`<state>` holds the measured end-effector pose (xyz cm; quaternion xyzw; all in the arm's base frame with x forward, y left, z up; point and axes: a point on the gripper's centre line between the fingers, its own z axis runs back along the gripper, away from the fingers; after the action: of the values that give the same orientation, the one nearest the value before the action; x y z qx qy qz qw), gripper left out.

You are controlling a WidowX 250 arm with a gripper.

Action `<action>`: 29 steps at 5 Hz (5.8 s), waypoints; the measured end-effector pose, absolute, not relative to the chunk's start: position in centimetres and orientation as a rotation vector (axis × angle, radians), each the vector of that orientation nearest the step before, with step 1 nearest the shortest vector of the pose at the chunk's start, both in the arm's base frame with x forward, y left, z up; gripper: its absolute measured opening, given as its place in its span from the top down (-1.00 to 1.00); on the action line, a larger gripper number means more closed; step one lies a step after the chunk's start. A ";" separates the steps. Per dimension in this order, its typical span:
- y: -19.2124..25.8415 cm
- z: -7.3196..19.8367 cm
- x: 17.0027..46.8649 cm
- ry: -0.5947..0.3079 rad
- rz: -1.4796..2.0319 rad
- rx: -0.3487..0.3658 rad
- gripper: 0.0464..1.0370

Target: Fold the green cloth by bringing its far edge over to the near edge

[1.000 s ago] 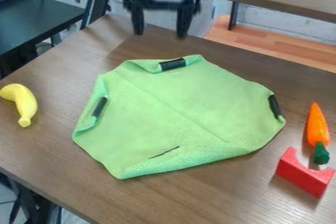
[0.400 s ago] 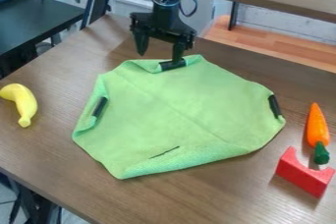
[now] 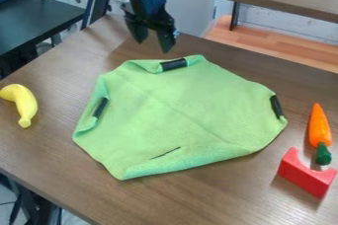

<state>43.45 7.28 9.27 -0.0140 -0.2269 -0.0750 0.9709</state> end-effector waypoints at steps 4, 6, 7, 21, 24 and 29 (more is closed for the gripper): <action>5.4 5.9 46.0 -0.415 -0.311 0.087 -0.93; 5.9 4.9 47.8 -0.403 -0.283 0.118 -0.93; 6.2 4.6 48.3 -0.384 -0.273 0.124 -0.93; 0.8 7.5 34.7 -0.327 -0.477 0.318 0.98; -1.9 6.4 31.4 -0.352 -0.490 0.397 0.98; -4.2 6.4 26.2 -0.446 -0.539 0.442 0.98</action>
<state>26.22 -4.21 6.42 0.2150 -0.2167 -0.2617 0.9156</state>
